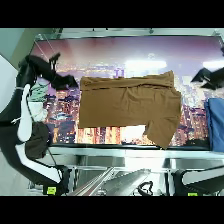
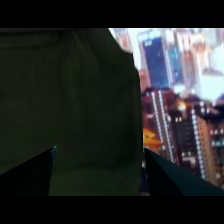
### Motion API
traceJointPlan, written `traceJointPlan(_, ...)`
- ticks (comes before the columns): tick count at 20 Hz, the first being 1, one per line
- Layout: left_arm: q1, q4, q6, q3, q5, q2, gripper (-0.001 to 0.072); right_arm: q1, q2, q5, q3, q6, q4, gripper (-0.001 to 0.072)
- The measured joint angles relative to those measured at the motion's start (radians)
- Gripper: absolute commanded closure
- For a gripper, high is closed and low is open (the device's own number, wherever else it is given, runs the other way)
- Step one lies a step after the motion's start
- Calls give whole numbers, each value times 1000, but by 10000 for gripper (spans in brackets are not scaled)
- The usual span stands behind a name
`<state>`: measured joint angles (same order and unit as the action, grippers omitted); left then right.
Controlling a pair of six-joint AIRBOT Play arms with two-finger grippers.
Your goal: Fold the shirts.
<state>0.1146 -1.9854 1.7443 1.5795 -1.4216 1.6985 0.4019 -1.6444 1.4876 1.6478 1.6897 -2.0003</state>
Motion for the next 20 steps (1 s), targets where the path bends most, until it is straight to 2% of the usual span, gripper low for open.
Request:
traceJointPlan(5,31,-36,0,-449,139,-145,7,111,288,-40,-510,40,-54,90)
traceJointPlan(6,33,-62,13,-499,163,-155,98,129,325,-51,-583,51,-59,90)
traceJointPlan(10,37,-179,62,-621,233,-175,115,163,404,-105,-808,97,-85,90)
traceJointPlan(14,35,-245,78,-655,266,-157,118,172,394,-195,-935,145,-147,91)
traceJointPlan(15,29,-258,82,-658,271,-148,280,172,376,-211,-951,154,-156,91)
traceJointPlan(16,22,-259,85,-661,283,-140,519,171,356,-223,-962,163,-168,95)
traceJointPlan(17,12,-257,90,-665,289,-134,592,166,335,-234,-969,171,-178,143)
traceJointPlan(20,-16,-260,104,-658,297,-126,596,127,265,-244,-980,190,-228,145)
